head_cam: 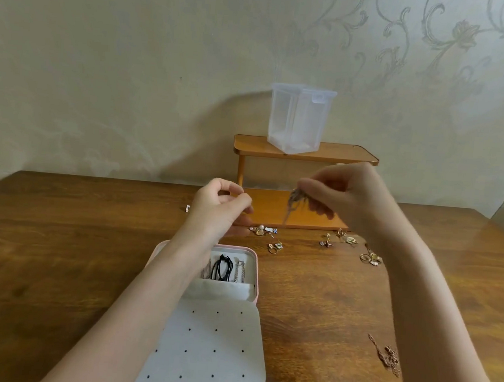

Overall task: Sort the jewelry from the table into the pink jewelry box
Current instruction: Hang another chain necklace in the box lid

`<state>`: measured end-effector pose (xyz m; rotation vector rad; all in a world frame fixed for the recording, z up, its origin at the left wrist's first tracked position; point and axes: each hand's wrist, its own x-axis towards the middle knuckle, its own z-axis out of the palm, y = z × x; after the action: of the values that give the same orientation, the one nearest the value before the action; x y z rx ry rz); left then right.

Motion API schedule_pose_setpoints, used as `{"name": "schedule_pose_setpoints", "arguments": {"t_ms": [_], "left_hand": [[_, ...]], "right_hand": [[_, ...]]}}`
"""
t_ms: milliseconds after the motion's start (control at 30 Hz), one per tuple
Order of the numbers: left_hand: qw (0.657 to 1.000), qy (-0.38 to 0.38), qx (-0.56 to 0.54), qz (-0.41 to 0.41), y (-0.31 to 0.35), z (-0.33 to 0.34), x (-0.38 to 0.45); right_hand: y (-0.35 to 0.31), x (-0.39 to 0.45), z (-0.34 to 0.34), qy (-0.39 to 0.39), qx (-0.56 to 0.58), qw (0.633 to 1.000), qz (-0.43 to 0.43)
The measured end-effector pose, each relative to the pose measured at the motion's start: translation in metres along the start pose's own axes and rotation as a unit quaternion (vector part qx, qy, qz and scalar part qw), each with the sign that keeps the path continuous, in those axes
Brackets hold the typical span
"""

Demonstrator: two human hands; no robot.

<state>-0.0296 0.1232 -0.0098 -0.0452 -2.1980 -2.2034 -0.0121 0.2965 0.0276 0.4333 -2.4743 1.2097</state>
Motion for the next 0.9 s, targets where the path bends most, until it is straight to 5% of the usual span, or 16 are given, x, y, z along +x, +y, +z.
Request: {"name": "schedule_pose_setpoints", "arguments": {"t_ms": [200,533,633,733,833,900], "left_hand": [[0.973,-0.217,-0.073,0.030,0.003,0.007,-0.009],[0.982,-0.162,-0.065,0.065,0.004,0.009,-0.007],[0.984,-0.118,0.019,0.134,0.004,0.008,-0.008],[0.946,-0.047,0.149,0.283,0.004,0.008,-0.008],[0.836,0.000,0.314,0.451,0.001,0.011,-0.007],[0.821,0.009,0.333,0.463,-0.001,0.012,-0.008]], "right_hand": [[-0.002,-0.001,0.001,-0.042,-0.012,0.999,0.015],[-0.001,-0.002,-0.003,-0.078,0.183,0.978,0.056],[0.001,-0.003,-0.007,-0.086,0.177,0.976,0.092],[0.002,-0.004,-0.009,-0.101,0.206,0.964,0.132],[0.004,-0.003,-0.007,-0.073,0.180,0.970,0.147],[0.003,-0.002,-0.006,-0.072,0.140,0.977,0.145]]}}
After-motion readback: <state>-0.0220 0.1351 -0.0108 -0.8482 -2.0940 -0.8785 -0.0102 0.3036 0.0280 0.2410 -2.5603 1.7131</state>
